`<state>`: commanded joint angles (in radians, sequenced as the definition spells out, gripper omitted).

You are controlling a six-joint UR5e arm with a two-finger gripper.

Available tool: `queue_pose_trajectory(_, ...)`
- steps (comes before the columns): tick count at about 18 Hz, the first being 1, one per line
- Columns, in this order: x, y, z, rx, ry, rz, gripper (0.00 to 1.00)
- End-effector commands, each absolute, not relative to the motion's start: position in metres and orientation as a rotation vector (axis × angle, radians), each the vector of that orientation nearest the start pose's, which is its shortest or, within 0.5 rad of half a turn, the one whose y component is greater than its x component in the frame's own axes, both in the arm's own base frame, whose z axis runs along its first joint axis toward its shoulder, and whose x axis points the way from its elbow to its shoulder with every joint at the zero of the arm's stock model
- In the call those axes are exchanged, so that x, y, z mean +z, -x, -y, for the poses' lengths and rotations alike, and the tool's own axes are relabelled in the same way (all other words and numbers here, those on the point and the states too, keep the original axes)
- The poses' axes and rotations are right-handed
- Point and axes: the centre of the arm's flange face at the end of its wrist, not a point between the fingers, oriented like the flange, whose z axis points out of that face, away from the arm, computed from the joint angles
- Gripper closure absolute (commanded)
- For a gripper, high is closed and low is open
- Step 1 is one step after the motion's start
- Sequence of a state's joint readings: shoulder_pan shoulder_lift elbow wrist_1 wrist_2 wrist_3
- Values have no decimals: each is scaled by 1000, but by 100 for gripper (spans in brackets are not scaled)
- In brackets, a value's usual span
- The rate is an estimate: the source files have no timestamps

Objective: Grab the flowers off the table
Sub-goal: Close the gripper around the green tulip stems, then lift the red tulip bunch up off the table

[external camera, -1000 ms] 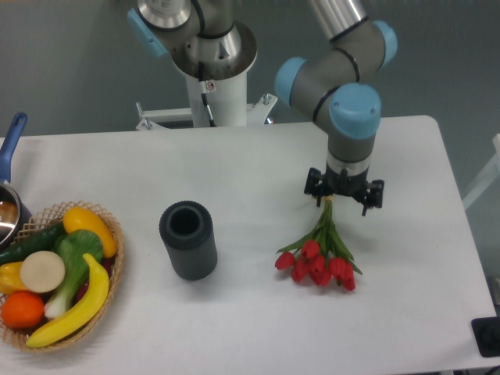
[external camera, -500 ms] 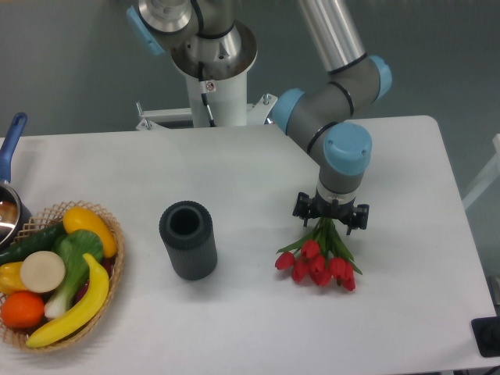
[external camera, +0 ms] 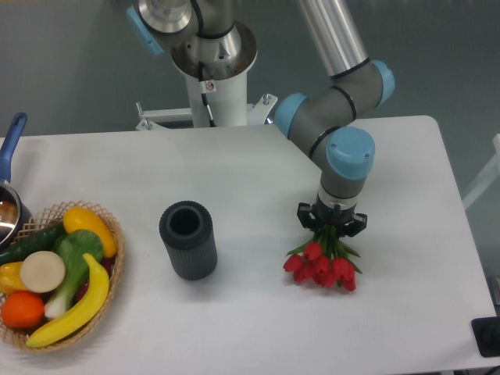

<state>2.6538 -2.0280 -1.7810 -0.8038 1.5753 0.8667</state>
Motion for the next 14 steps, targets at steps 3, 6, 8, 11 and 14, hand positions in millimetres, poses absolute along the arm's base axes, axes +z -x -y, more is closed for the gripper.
queue_pose_trajectory(3, 238, 477, -399, 217, 3070, 326, 100)
queue_pose_trajectory(6, 267, 485, -402, 286, 3047, 266, 100)
queue_pose_trajectory(8, 301, 493, -403, 335, 3032, 230, 100)
queue_pose_trajectory(11, 348, 506, -409, 362, 3015, 226, 100)
queue_pose_trajectory(14, 378, 516, -415, 350, 3016, 227, 100)
